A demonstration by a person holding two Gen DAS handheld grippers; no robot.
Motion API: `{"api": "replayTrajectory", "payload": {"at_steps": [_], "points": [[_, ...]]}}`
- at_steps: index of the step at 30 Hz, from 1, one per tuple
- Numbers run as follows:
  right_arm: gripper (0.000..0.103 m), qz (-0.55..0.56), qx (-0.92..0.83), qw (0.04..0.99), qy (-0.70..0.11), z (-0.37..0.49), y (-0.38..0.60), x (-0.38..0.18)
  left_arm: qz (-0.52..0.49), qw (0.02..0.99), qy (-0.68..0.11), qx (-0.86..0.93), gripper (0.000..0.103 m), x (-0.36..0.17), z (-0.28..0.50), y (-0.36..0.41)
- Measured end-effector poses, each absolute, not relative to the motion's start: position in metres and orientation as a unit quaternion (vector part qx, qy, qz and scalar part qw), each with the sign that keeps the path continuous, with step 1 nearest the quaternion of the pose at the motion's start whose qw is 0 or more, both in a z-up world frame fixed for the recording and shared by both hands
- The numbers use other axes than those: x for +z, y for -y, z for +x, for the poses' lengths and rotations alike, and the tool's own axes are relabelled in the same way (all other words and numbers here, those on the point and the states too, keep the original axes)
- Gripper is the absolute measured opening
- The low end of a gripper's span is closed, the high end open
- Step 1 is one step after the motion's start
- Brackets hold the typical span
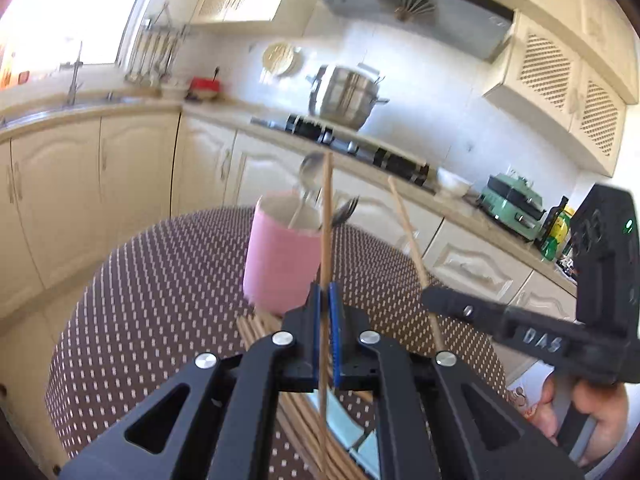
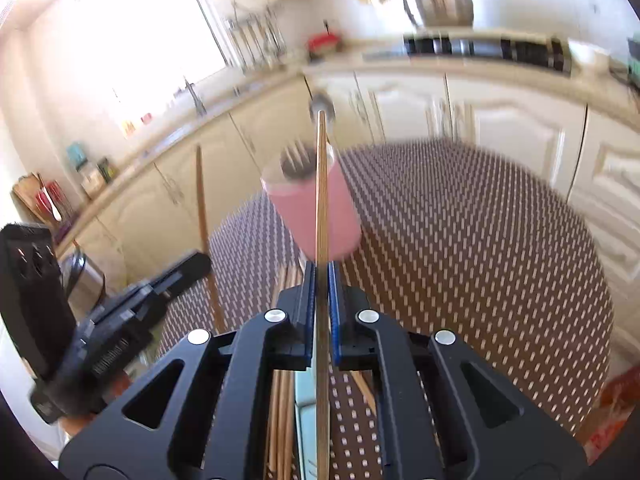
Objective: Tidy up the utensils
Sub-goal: 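Lift the chopstick and drop it into the pink cup with the left tool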
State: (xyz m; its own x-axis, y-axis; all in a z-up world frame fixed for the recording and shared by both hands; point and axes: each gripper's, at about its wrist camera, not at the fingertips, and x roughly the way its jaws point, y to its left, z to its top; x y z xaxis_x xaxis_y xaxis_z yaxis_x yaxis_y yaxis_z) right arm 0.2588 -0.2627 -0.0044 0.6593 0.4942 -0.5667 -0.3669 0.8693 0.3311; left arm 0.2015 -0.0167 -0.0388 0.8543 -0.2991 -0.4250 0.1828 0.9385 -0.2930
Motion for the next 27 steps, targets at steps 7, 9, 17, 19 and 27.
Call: {"api": "replayTrajectory", "payload": {"at_steps": [7,9,17,19,27], "points": [[0.007,0.107,0.245,0.935,-0.235,0.272,0.272,0.027,-0.116,0.969,-0.181,-0.12,0.004,-0.006,0.219,0.013],[0.007,0.115,0.245,0.939,-0.21,0.279,0.274,0.032,-0.116,0.971,-0.173,-0.118,0.004,0.003,0.226,0.011],[0.007,0.129,0.241,0.954,-0.123,0.321,0.263,0.053,-0.102,0.982,-0.12,-0.102,0.004,0.043,0.241,0.005],[0.007,0.134,0.233,0.958,-0.094,0.332,0.262,0.059,-0.095,0.986,-0.102,-0.089,0.004,0.053,0.245,0.006],[0.007,0.136,0.237,0.962,-0.01,0.357,0.239,0.07,-0.095,0.99,-0.073,-0.072,0.004,0.063,0.272,0.008]]}}
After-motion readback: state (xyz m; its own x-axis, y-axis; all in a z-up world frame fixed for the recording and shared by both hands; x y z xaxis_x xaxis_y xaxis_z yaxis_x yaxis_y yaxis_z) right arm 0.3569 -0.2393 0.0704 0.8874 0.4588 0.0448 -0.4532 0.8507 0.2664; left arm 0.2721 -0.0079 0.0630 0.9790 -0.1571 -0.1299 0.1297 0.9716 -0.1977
